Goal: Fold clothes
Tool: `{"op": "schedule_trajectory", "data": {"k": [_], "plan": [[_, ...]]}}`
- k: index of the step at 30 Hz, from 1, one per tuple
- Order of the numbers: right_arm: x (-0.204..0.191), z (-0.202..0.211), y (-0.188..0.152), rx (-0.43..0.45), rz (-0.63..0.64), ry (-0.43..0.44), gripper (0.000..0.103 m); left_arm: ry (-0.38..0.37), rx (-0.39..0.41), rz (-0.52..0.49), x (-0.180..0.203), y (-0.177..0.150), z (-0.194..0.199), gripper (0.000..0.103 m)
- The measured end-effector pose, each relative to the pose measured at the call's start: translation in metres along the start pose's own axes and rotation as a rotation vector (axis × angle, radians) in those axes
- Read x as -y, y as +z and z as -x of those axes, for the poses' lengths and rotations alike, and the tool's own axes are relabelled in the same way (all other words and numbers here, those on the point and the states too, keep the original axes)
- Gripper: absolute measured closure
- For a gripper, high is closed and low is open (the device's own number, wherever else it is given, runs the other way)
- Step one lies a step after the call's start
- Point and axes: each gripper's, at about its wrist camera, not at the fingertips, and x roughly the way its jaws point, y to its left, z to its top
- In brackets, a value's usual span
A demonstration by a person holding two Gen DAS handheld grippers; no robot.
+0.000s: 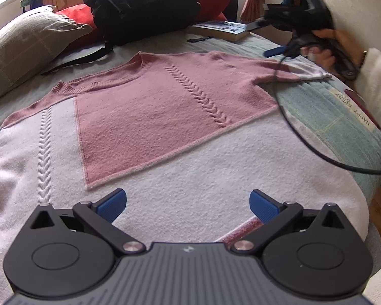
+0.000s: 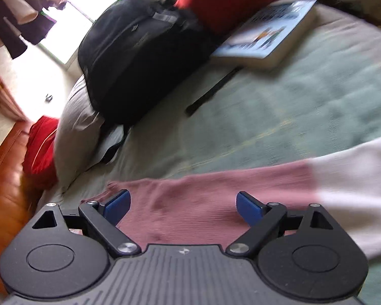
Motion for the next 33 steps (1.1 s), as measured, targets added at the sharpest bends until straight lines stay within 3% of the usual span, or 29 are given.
{"op": "schedule_trajectory", "data": {"k": [3,7,15,19,23,25,28,31,33], "plan": [[0.004,-0.026,-0.005,-0.033,-0.031,0.003,0.010,0.003,-0.005,0.000,-0.001,0.000,-0.001,0.001],[0.032,-0.006,-0.007,-0.007,-0.051,0.020,0.010,0.004,-0.007,0.004,-0.004,-0.001,-0.001,0.001],[0.112,0.083,0.008,0.170,-0.241,-0.210,0.010,-0.007,-0.009,0.002,-0.001,-0.002,-0.004,0.001],[0.087,0.078,0.013,0.167,-0.193,-0.130,0.005,-0.005,-0.002,0.000,0.002,0.000,-0.002,0.001],[0.051,0.039,0.014,0.091,-0.096,-0.068,0.004,-0.002,0.000,-0.005,0.003,0.000,0.000,0.001],[0.043,0.018,0.013,0.057,-0.067,-0.118,0.004,0.000,-0.001,-0.005,0.002,0.000,0.001,0.001],[0.050,0.005,0.015,0.075,-0.005,-0.290,0.007,0.004,-0.001,0.001,-0.001,-0.002,0.002,0.001],[0.071,0.013,0.026,0.154,-0.043,-0.327,0.007,0.006,-0.006,0.014,-0.005,-0.004,0.000,0.001],[0.078,0.017,0.033,0.162,-0.089,-0.309,0.007,0.005,-0.004,0.014,-0.005,-0.004,0.001,0.001]]}}
